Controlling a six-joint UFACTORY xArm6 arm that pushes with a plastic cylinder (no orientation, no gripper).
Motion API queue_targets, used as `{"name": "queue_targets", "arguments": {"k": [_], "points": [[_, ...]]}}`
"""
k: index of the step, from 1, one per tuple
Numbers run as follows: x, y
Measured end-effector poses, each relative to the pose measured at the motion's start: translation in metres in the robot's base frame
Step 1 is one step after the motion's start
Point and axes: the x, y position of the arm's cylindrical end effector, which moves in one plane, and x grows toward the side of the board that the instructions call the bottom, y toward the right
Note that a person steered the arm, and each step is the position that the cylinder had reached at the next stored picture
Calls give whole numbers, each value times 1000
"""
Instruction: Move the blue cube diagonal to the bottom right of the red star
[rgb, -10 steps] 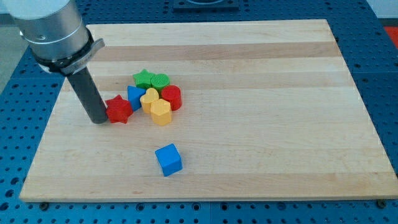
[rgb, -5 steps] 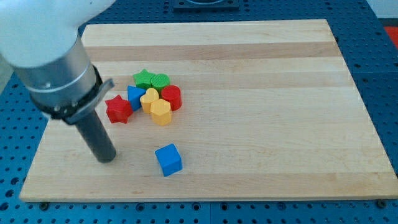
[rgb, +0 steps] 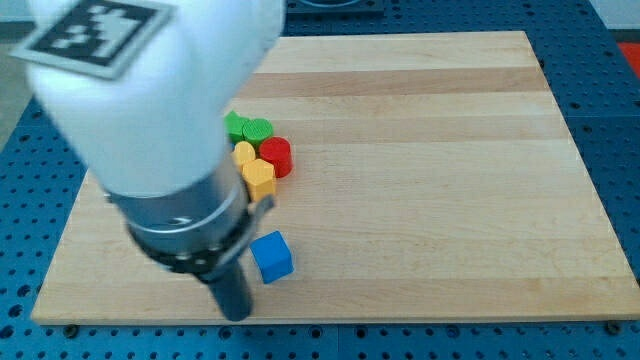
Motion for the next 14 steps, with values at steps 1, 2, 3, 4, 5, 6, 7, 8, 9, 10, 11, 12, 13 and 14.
{"name": "queue_targets", "arguments": {"k": [1, 2, 3, 4, 5, 6, 7, 8, 9, 10, 11, 12, 13, 14], "points": [[0, 14], [0, 14], [0, 48], [0, 50], [-12, 50], [-42, 49], [-69, 46], [-86, 38], [-90, 29], [-65, 73], [-27, 101], [-1, 89], [0, 66], [0, 49]]}}
